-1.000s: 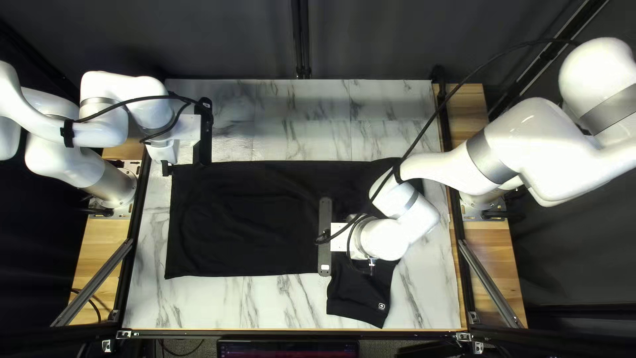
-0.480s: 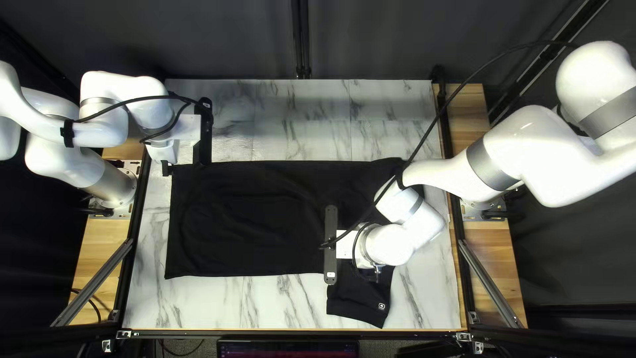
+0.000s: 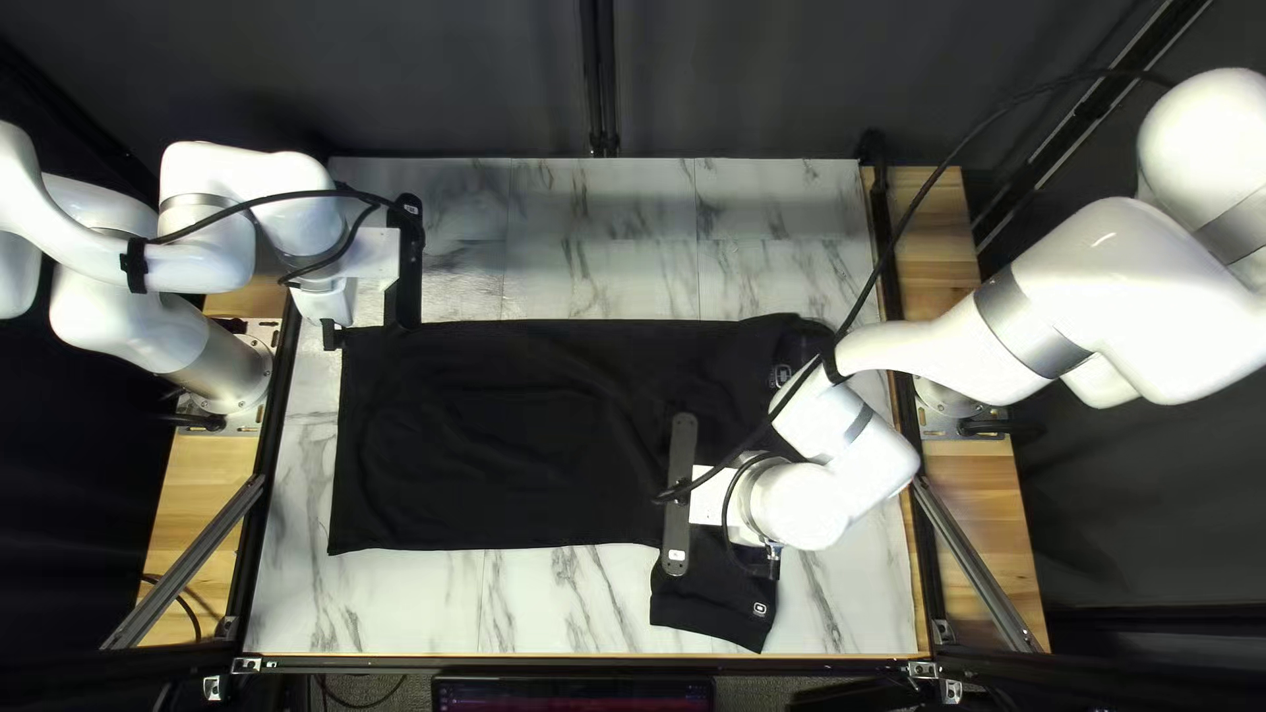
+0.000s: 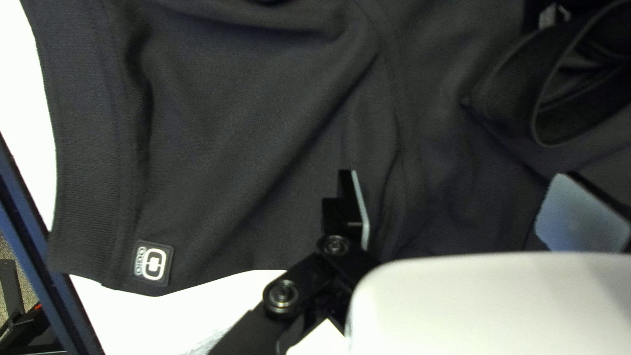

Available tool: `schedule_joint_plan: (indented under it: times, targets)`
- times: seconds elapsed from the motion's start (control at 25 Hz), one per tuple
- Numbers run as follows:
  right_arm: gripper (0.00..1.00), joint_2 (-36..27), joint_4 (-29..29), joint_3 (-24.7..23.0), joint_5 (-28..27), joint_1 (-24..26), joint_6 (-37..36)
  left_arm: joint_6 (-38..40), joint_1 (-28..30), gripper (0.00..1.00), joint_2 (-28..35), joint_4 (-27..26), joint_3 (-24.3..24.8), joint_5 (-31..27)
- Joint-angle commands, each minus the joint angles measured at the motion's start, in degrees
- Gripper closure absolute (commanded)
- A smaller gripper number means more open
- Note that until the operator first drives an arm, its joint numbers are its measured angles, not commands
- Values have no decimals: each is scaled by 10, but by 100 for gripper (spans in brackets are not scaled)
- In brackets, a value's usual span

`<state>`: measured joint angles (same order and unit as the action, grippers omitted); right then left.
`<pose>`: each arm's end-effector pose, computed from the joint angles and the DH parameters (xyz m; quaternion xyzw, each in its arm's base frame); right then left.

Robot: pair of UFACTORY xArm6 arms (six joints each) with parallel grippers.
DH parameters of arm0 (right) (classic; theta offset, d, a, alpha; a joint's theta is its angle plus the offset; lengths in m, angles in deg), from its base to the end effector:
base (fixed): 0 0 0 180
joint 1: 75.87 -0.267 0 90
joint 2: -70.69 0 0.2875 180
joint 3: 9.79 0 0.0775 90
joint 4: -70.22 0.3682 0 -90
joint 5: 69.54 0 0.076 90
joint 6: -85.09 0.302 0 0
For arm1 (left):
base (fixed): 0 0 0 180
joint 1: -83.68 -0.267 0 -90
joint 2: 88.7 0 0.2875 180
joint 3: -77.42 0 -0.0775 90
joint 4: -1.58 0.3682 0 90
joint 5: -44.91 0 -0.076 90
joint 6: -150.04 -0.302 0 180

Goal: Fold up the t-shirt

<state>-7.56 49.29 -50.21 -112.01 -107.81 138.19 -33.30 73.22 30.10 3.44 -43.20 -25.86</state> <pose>0.3713 0.1692 0.0040 0.9913 -0.0439 0.0498 0.1132 0.2277 0.0506 0.0874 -0.9935 -0.0550 0.0999 0.0027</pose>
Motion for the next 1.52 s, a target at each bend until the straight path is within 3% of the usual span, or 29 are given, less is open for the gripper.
schedule_joint_plan:
  times: [0.04,0.36,0.88,0.92,0.96,1.24,1.52]
  targets:
    - [0,17,-22,2,-6,29,35,0,0,0,0,0,0,0]
    - [0,24,-44,32,-77,38,121,0,0,0,0,0,0,0]
    - [0,56,-70,11,23,82,162,0,0,0,0,0,0,0]
    - [17,53,-73,9,25,82,165,0,0,0,0,0,0,0]
    - [100,49,-79,5,27,81,172,0,0,0,0,0,0,0]
    - [100,33,-74,20,-21,51,181,0,0,0,0,0,0,0]
    - [100,3,-16,35,-63,54,56,0,0,0,0,0,0,0]
